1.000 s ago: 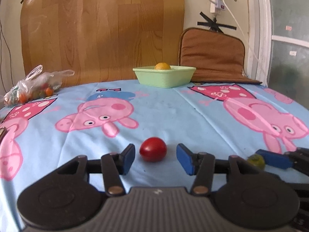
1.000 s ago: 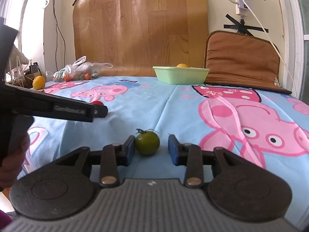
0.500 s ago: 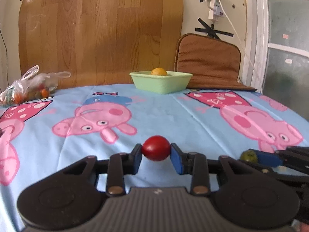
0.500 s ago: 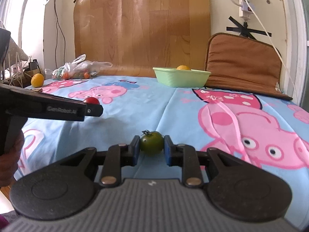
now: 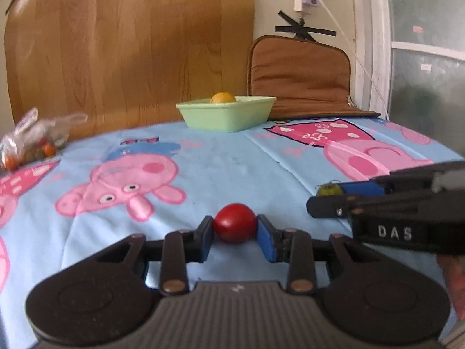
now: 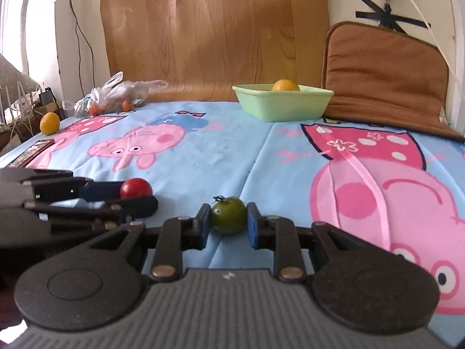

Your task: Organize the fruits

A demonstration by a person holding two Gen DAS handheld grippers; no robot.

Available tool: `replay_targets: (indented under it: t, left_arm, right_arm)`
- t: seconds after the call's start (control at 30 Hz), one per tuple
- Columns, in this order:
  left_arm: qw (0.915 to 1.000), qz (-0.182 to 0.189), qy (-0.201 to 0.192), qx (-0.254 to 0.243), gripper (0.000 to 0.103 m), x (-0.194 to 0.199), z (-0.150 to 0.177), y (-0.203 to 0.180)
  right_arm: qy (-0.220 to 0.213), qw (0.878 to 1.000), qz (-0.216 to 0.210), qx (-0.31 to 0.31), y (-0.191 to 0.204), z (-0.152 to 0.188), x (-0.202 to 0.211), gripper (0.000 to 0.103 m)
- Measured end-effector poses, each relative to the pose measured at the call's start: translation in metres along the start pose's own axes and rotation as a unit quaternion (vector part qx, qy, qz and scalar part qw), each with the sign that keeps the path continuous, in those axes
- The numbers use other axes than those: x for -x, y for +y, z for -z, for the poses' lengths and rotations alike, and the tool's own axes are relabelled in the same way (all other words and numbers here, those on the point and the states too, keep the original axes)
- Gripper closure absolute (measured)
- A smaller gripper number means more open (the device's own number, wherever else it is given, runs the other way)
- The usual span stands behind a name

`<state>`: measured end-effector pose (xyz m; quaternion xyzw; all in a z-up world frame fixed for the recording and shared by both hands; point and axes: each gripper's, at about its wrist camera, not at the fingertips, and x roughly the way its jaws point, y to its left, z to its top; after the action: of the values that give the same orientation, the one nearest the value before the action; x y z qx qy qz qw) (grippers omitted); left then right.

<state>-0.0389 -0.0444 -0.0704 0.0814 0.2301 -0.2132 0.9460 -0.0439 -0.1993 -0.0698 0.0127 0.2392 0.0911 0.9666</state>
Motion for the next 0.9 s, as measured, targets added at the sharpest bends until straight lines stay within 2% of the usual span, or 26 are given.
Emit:
replay_targets:
  t: [0.17,0.27,0.4,0.5,0.6,0.7,0.9]
  left_arm:
    - [0.9990,0.029,0.017,0.028,0.071,-0.004,-0.012,0.011]
    - [0.9991,0.032,0.008,0.027,0.071,-0.007,-0.026,0.015]
    - [0.9989,0.034,-0.004,0.032,0.071,-0.018,-0.050,0.021]
    - [0.9987,0.033,-0.009,0.037,0.071,-0.028,-0.059,0.024]
    - [0.9986,0.034,0.002,0.041,0.071,-0.040,-0.056,0.026]
    - [0.9979,0.037,0.023,0.048,0.071,-0.049,-0.050,0.028]
    - [0.9977,0.038,0.005,0.057,0.071,-0.044,-0.048,0.033]
  right_arm:
    - [0.001,1.000,-0.008,-0.015,-0.004,-0.001,0.001,0.074]
    - [0.003,0.999,-0.015,-0.032,-0.011,-0.010,-0.001,0.074]
    - [-0.029,0.999,0.018,-0.021,-0.021,-0.026,-0.001,0.074]
    - [-0.028,0.998,0.027,-0.049,-0.037,-0.028,-0.007,0.074]
    - [0.002,0.997,0.027,-0.075,-0.043,-0.019,-0.019,0.074]
    - [-0.016,0.997,0.025,-0.071,-0.041,-0.019,-0.013,0.074]
    - [-0.007,0.996,0.023,-0.082,-0.044,-0.021,-0.014,0.074]
